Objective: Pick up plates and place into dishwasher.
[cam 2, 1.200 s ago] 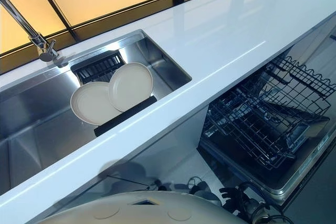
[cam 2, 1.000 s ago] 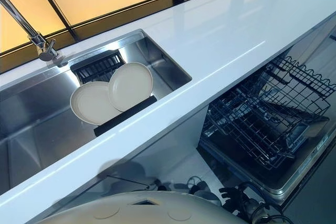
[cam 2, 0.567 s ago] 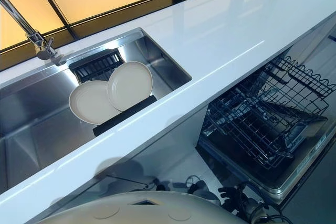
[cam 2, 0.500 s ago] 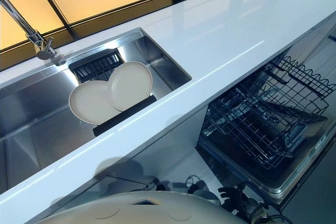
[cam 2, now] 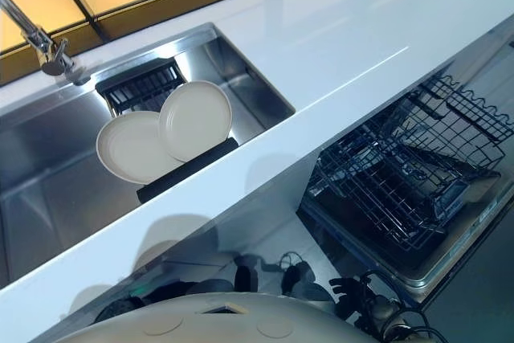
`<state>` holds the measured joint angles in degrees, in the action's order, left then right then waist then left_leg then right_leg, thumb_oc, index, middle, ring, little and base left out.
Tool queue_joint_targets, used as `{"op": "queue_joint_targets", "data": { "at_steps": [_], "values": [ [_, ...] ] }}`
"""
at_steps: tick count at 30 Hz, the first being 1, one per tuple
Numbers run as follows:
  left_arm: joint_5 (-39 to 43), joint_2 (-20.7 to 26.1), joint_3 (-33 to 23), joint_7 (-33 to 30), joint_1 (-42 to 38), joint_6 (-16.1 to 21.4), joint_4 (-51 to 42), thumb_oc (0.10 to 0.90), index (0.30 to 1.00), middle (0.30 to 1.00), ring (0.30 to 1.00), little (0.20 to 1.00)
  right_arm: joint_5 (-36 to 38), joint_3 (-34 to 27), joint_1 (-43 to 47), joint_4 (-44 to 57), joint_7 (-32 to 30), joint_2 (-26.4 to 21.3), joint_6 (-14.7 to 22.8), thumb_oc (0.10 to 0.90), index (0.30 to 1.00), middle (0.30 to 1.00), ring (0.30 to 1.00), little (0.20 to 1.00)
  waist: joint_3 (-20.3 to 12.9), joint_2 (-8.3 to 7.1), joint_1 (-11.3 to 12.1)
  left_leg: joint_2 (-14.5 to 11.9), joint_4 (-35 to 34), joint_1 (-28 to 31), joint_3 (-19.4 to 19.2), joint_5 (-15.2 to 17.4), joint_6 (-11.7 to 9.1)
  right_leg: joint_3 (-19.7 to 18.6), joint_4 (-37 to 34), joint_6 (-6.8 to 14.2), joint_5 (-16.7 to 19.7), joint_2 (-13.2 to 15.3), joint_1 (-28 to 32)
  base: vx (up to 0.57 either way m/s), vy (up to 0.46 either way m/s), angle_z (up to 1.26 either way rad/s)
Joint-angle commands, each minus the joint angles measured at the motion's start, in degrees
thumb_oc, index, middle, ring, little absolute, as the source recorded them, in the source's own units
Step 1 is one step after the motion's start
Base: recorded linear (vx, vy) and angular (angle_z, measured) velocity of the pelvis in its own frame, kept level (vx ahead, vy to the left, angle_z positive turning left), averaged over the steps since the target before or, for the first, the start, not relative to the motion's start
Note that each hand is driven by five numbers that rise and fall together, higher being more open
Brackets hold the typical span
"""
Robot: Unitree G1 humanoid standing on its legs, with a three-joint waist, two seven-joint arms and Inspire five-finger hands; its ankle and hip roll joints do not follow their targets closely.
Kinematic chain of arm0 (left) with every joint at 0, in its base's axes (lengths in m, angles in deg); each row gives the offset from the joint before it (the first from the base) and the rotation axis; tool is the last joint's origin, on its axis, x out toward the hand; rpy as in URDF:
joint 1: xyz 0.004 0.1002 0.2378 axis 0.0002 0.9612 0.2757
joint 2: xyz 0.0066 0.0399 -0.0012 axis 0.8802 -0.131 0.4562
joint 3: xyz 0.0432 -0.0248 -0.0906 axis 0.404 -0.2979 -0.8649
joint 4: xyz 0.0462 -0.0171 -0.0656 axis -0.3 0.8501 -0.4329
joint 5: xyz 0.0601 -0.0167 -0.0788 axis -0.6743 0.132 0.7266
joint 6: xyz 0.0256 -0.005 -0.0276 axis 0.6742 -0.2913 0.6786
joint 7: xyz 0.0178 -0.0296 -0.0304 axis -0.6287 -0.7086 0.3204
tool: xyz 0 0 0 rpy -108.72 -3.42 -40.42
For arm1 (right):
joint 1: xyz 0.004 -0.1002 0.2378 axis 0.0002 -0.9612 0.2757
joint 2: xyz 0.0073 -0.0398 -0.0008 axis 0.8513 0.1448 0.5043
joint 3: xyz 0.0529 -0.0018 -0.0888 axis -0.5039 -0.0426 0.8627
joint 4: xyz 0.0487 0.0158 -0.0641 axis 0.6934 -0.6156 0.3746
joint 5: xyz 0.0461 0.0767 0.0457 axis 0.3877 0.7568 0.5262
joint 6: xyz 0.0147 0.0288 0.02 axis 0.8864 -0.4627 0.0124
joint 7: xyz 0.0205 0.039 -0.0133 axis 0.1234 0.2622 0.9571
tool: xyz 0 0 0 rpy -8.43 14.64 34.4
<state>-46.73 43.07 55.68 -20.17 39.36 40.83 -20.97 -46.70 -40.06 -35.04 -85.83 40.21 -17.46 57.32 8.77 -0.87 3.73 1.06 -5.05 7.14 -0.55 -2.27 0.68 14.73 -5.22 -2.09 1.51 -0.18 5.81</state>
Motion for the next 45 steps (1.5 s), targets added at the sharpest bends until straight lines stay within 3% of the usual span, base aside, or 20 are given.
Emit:
{"op": "queue_joint_targets", "data": {
  "at_steps": [1,3,7,11,14,16,17,19,24,26,30,34,45],
  "values": [
    [23.09,-10.79,-2.13,22.67,-16.94,7.87,-27.07,0.800,0.900,0.900,0.900,0.900,2.10,2.68,5.51,-0.46,2.15,-2.25,1.66,0.800,0.900,0.900,0.900,0.900,-2.51,2.10,-1.69,0.40,2.52,-1.74,-3.78,3.93,0.37,-1.77,5.38,3.24,-4.93,-0.41,-1.42,-0.07,-0.095,0.17],
    [28.56,-11.45,-2.15,29.12,-17.30,2.45,-35.79,0.800,0.900,0.900,0.900,0.900,1.81,3.34,6.41,-0.96,2.00,-2.51,2.13,0.800,0.900,0.900,0.900,0.900,-2.13,1.95,-1.09,0.05,3.44,-2.62,-3.67,3.86,-0.08,-1.20,5.11,2.93,-4.91,-0.51,-1.35,-0.07,-0.114,0.13],
    [37.13,-14.45,-3.37,33.73,-16.87,-7.27,-48.12,0.800,0.900,0.900,0.900,0.900,2.17,4.06,7.32,-2.11,0.87,-2.42,3.05,0.800,0.900,0.900,0.900,0.900,-1.24,1.28,0.38,-0.46,7.99,-5.55,-2.76,4.41,-1.27,-0.02,5.23,2.01,-5.22,-0.24,-0.97,-0.05,-0.139,0.14],
    [44.52,-16.80,-4.29,35.32,-16.60,-14.00,-53.96,0.800,0.900,0.900,0.900,0.900,3.81,4.10,7.52,-3.78,-0.59,-2.08,4.14,0.800,0.900,0.900,0.900,0.900,-0.36,0.96,1.48,-0.41,11.51,-7.73,-1.49,5.34,-1.43,0.60,5.65,1.32,-5.59,-0.08,-0.83,-0.05,-0.139,0.08],
    [51.70,-20.02,-4.98,36.88,-15.55,-21.69,-57.70,0.800,0.900,0.900,0.900,0.900,5.67,3.57,7.55,-5.10,-1.50,-1.33,5.02,0.800,0.900,0.900,0.900,0.900,0.31,0.58,2.60,-0.40,13.95,-9.00,-0.33,6.42,-1.66,1.34,5.80,1.13,-5.99,0.01,-0.22,-0.03,-0.151,0.19],
    [53.87,-21.03,-4.69,37.59,-14.85,-23.63,-58.79,0.800,0.900,0.900,0.900,0.900,6.27,3.45,7.43,-5.47,-1.68,-1.04,5.36,0.800,0.900,0.900,0.900,0.900,0.61,0.40,2.98,-0.47,14.88,-9.30,0.14,6.89,-1.81,1.69,5.90,1.06,-6.23,0.05,0.11,-0.02,-0.115,0.15],
    [54.14,-21.35,-4.51,37.02,-14.53,-22.77,-59.32,0.800,0.900,0.900,0.900,0.900,6.69,3.56,7.34,-5.60,-1.73,-0.86,5.44,0.800,0.900,0.900,0.900,0.900,0.75,0.32,3.16,-0.50,15.45,-9.48,0.44,7.11,-1.95,1.79,6.08,0.98,-6.38,0.04,0.22,-0.01,-0.103,0.17],
    [52.46,-20.56,-4.32,35.17,-14.11,-16.79,-59.81,0.800,0.900,0.900,0.900,0.900,7.29,3.70,7.05,-5.49,-1.93,-0.52,5.32,0.800,0.900,0.900,0.900,0.900,0.98,0.29,3.42,-0.44,16.20,-9.85,0.95,7.27,-2.20,1.92,6.21,0.94,-6.50,0.02,0.51,-0.01,-0.073,0.20],
    [44.80,-14.16,-6.01,23.59,-13.71,4.19,-61.63,0.800,0.900,0.900,0.900,0.900,8.08,3.90,5.88,-4.70,-2.30,-0.44,5.05,0.800,0.900,0.900,0.900,0.900,1.32,0.66,3.87,-0.28,16.53,-10.63,1.67,6.63,-2.57,1.90,6.09,1.03,-6.67,-0.09,1.22,0.00,-0.016,0.05],
    [36.42,-9.39,-9.74,13.43,-13.78,13.25,-62.87,0.800,0.900,0.900,0.900,0.900,7.85,3.47,4.96,-4.07,-2.38,-0.67,4.96,0.800,0.900,0.900,0.900,0.900,1.19,0.99,4.16,-0.19,16.34,-10.96,1.99,6.19,-2.82,1.65,6.06,1.11,-6.86,-0.19,1.34,0.00,0.000,0.00],
    [26.93,-7.02,-14.39,1.98,-12.65,12.31,-60.99,0.800,0.900,0.900,0.900,0.900,7.23,2.62,4.03,-3.41,-2.36,-0.89,5.16,0.800,0.900,0.900,0.900,0.900,0.96,1.19,4.54,0.00,16.14,-11.14,2.40,5.88,-2.93,1.33,6.27,1.13,-7.23,-0.38,1.34,0.00,0.012,0.49],
    [20.47,-6.24,-17.72,-2.12,-9.62,9.95,-54.47,0.800,0.900,0.900,0.900,0.900,7.72,1.24,3.80,-2.23,-1.77,-1.12,4.67,0.800,0.900,0.900,0.900,0.900,1.08,1.11,5.21,0.34,16.81,-11.66,3.02,5.60,-3.04,1.21,6.65,1.06,-7.30,-0.31,1.40,-0.01,0.001,0.21],
    [10.30,-6.56,-15.34,-12.13,-5.54,12.76,-30.74,0.800,0.900,0.900,0.900,0.900,6.40,-2.08,4.55,-1.52,0.04,-2.63,2.82,0.800,0.900,0.900,0.900,0.900,1.39,1.51,5.21,0.55,18.49,-12.14,2.26,5.55,-3.19,1.42,8.10,0.48,-7.70,0.27,1.44,0.01,0.022,-0.09]
  ]
}}
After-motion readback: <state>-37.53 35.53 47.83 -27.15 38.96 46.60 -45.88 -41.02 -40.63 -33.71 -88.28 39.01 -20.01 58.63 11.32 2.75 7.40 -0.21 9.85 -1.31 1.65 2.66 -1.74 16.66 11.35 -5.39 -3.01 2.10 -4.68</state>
